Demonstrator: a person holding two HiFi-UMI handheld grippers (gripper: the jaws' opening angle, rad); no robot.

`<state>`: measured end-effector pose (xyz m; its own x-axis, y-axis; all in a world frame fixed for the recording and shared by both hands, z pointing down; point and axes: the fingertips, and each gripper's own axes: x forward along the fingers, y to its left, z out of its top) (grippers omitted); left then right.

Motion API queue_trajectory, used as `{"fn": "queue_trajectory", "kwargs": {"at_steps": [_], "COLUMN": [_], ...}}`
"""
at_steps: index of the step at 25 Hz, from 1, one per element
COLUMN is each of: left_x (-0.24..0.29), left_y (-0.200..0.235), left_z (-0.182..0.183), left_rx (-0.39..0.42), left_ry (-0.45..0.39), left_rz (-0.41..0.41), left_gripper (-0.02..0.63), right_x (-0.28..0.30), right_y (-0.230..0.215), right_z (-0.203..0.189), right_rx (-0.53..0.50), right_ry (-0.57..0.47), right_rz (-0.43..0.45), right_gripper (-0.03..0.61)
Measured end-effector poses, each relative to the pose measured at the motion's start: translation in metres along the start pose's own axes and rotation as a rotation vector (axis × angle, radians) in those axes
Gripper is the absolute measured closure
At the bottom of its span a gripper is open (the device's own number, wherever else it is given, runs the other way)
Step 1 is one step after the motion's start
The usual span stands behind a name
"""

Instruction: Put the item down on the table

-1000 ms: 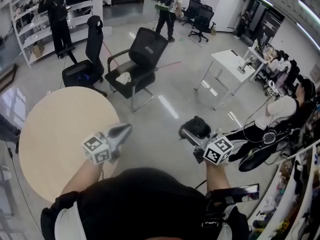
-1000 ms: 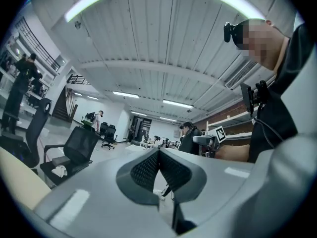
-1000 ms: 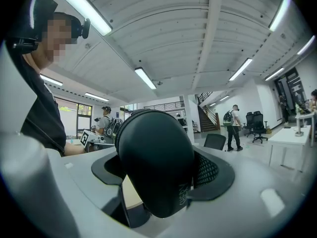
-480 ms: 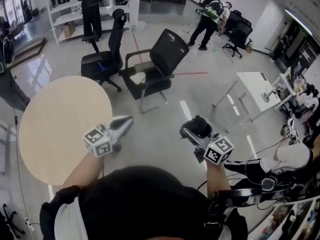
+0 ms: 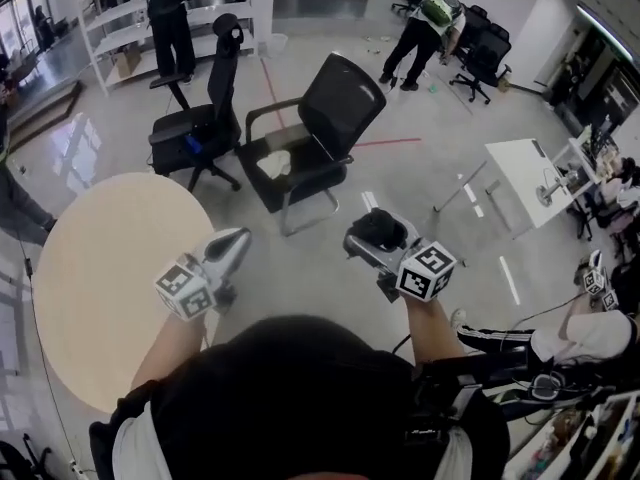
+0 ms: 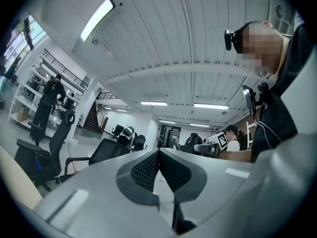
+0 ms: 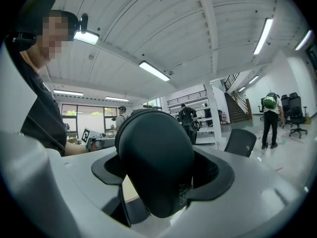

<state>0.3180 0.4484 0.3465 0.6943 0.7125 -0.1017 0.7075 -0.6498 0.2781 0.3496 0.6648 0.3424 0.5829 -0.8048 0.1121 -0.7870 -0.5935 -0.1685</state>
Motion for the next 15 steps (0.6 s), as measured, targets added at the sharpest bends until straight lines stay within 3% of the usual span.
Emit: {"fn": "queue_trajectory", "kwargs": {"at_steps": [8,15], "left_x": [0.058,0.101], "left_y": [0.113,0.162], "left_z": [-0.002,-0.014], "left_rx": [-0.064,-0.069], "left_ry": [0.033,0.033], "left_rz": [-0.022,0.144], "left_gripper": [0.615,0.615], "right_x": [0.126,0.182], "right_y": [-0.078,-0.161], "right_z": [0.024,0.020], "right_rx": [-0.023,0.019], "right_ry": [0.024,0.067], "right_rz": [0.018,0.139], "right_gripper": [0.204,0.204]}}
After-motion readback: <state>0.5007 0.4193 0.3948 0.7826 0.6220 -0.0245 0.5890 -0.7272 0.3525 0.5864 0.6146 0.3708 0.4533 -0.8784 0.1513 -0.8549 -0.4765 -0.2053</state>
